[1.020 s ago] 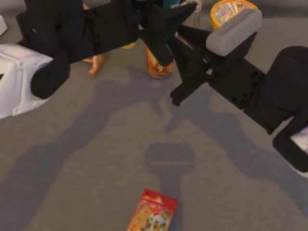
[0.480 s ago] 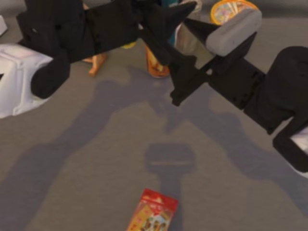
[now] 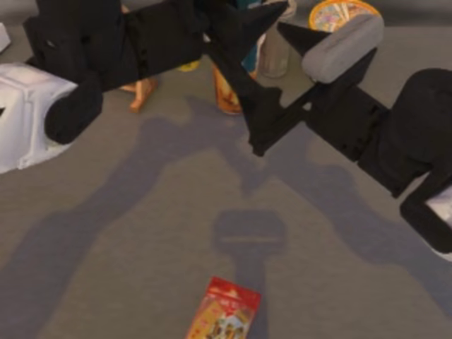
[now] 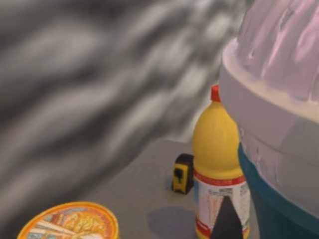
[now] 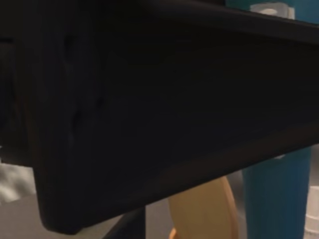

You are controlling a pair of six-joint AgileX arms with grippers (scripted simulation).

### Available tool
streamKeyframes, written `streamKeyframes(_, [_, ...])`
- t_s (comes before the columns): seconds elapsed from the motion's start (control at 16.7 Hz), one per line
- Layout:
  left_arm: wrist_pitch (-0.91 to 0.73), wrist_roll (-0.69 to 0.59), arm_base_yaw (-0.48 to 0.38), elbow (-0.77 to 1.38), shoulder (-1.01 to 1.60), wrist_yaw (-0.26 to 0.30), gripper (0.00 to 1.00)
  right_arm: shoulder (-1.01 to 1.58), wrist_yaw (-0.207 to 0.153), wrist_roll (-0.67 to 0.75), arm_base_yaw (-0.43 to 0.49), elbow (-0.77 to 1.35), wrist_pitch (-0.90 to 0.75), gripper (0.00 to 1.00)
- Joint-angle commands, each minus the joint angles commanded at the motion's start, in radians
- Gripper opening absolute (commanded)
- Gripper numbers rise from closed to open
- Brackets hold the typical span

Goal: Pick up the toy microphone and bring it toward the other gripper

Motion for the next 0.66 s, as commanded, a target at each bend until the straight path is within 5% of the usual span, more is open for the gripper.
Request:
streamKeyframes(0.18, [-0.002,0.003,0.012,-0.002,-0.010,0.009,0.00,-0.012,-0.001,-0.003,-0.005,-0.020,-0.001,1.00])
streamKeyframes(0.66, [-0.012,0.009,0.161,-0.068,-0.080,0.136,0.00,-0.245,-0.044,0.003,-0.036,-0.268,0.017,1.00])
